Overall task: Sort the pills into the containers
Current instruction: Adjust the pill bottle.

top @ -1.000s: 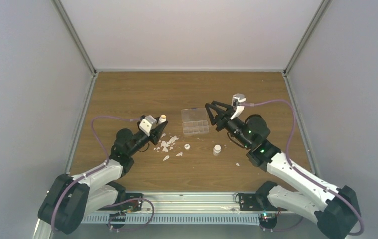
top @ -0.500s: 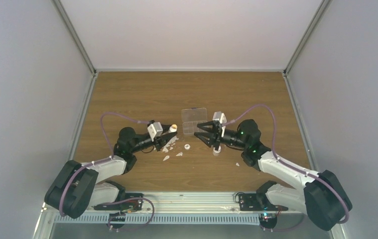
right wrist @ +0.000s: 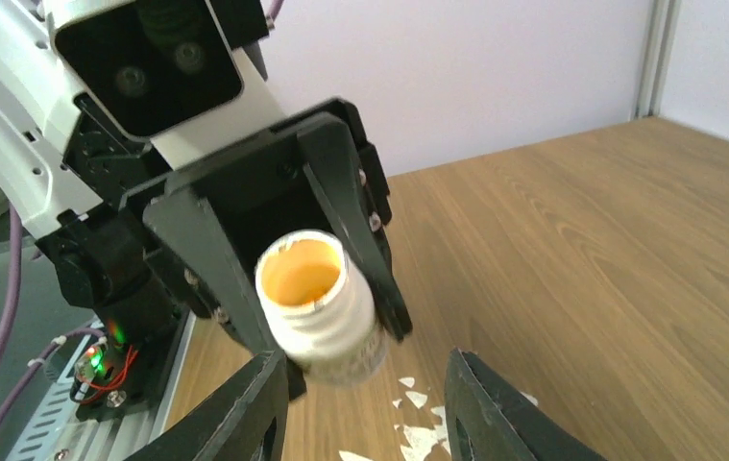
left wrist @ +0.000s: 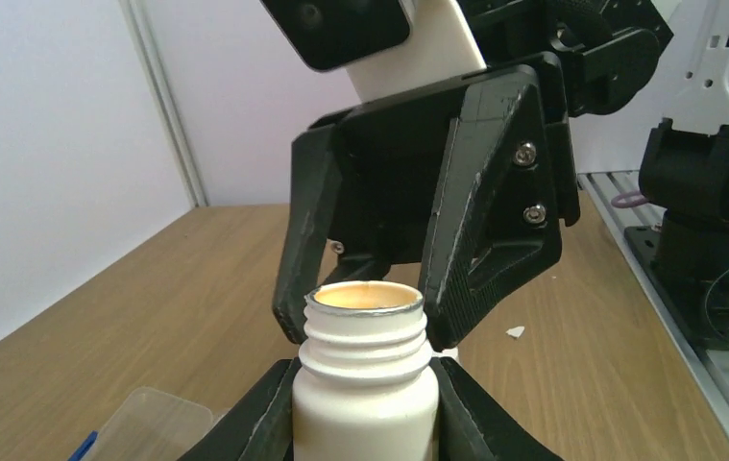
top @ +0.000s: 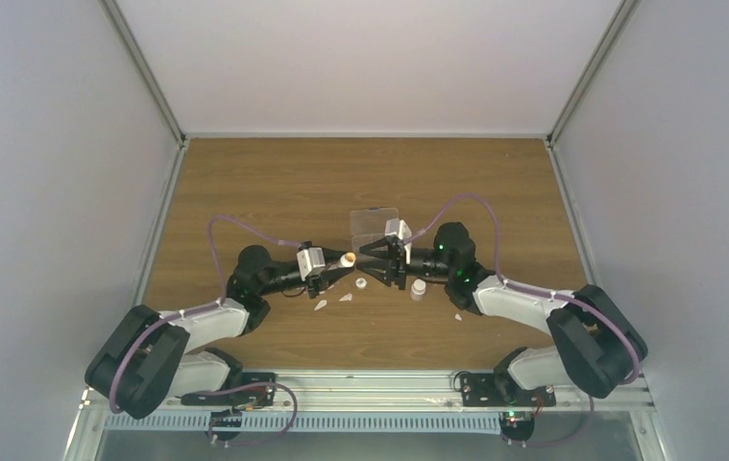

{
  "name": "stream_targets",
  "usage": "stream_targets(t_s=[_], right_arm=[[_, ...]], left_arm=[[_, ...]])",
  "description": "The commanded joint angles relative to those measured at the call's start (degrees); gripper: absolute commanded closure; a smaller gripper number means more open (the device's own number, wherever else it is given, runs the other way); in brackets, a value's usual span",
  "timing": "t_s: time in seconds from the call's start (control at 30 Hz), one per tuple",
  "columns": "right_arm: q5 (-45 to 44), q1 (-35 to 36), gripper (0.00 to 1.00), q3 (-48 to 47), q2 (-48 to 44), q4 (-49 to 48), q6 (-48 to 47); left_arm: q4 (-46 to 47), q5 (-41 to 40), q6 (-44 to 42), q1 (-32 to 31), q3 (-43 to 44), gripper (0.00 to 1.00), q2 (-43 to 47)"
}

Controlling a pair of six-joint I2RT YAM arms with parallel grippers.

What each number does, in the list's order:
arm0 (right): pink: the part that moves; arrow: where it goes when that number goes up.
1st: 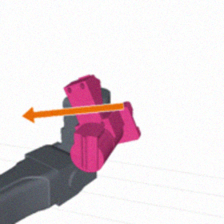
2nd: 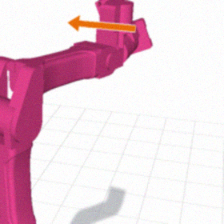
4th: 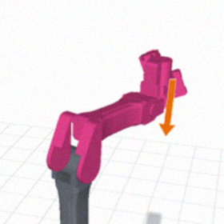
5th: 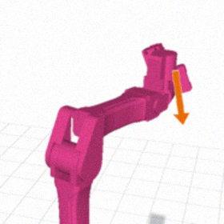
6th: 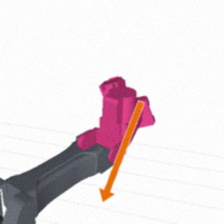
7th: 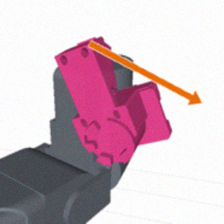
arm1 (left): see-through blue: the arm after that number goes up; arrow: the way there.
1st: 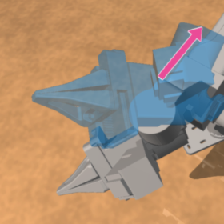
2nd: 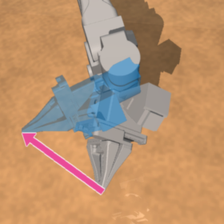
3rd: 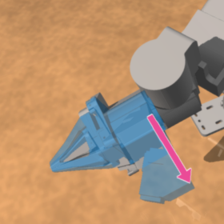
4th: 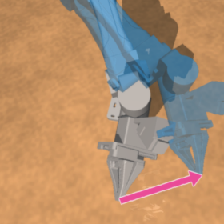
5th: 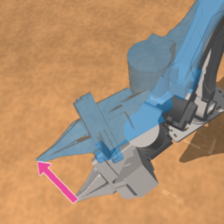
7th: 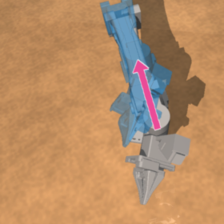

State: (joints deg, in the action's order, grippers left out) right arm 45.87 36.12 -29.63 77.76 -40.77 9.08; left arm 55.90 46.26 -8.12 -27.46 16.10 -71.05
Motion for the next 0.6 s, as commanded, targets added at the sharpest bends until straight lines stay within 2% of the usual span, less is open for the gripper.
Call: stream_targets(t_s=[0.0, 0.27, 0.57], right_arm=[[-0.81, 1.78, 0.03, -2.44, 0.34, -2.76, -2.78], [-3.45, 2.38, 0.01, 0.69, -0.48, -5.55, -4.18], [-3.54, 2.35, 0.00, -2.04, 0.53, -7.37, -0.62]], left_arm=[[1.31, -1.53, -2.74, -1.25, 0.97, 0.27, 0.92], [5.25, -8.51, 1.78, -1.30, 1.00, 0.27, 1.33], [5.96, -9.24, 0.19, -1.91, 1.30, 0.27, -0.83]])
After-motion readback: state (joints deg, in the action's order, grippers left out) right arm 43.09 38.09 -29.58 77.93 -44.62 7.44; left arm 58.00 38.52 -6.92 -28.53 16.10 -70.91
